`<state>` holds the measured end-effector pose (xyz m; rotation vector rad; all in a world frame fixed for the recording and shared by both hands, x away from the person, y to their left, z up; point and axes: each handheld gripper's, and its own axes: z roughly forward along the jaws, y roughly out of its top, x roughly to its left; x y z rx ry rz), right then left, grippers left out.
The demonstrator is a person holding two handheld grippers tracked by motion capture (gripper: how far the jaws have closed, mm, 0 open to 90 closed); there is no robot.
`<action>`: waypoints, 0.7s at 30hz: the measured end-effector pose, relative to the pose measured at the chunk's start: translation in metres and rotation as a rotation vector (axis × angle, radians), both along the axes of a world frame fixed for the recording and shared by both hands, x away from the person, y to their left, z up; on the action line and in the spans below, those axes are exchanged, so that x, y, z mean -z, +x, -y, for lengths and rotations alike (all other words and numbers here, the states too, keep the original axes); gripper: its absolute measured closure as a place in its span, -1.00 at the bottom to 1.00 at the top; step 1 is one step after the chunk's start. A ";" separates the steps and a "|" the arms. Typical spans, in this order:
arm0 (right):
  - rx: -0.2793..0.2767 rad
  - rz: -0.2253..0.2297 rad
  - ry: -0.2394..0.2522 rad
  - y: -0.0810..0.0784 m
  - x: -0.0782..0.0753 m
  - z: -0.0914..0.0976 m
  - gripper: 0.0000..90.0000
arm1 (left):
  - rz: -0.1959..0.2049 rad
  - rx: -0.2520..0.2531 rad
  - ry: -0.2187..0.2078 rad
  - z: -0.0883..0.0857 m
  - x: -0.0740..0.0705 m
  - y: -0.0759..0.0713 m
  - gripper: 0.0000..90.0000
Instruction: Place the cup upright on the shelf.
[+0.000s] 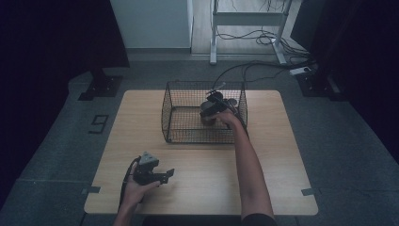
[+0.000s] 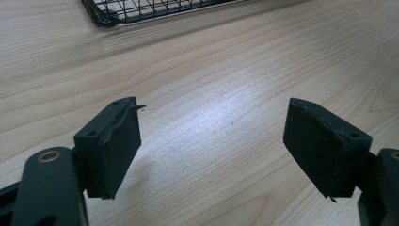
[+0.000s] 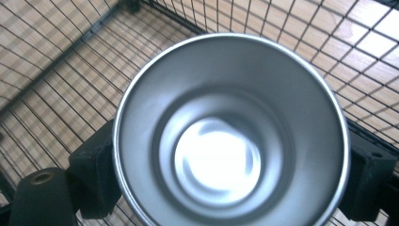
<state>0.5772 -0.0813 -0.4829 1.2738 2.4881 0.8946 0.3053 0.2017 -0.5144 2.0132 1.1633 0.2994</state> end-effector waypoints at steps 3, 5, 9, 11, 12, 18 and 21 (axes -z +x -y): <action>0.007 -0.004 -0.003 0.000 0.000 0.001 -0.72 | -0.001 0.001 0.001 0.000 0.000 0.000 -0.56; 0.012 -0.005 -0.001 0.000 0.000 0.002 -0.73 | -0.002 0.001 0.002 0.001 0.001 0.000 -0.56; 0.025 0.017 0.005 -0.001 -0.003 0.003 -0.82 | 0.000 0.001 -0.001 0.001 0.001 0.000 -0.56; 0.038 0.032 0.028 -0.002 -0.006 0.004 -0.86 | 0.000 -0.001 -0.001 0.001 0.001 0.000 -0.56; 0.040 0.046 0.038 -0.002 -0.007 0.004 -0.88 | 0.000 -0.001 0.000 0.001 0.001 0.000 -0.56; 0.057 0.110 0.130 -0.008 -0.023 0.011 -0.89 | 0.001 0.006 0.002 0.003 0.000 0.000 -0.56; 0.058 0.135 0.149 -0.012 -0.029 0.014 -0.88 | 0.000 0.008 0.005 0.003 0.001 0.000 -0.56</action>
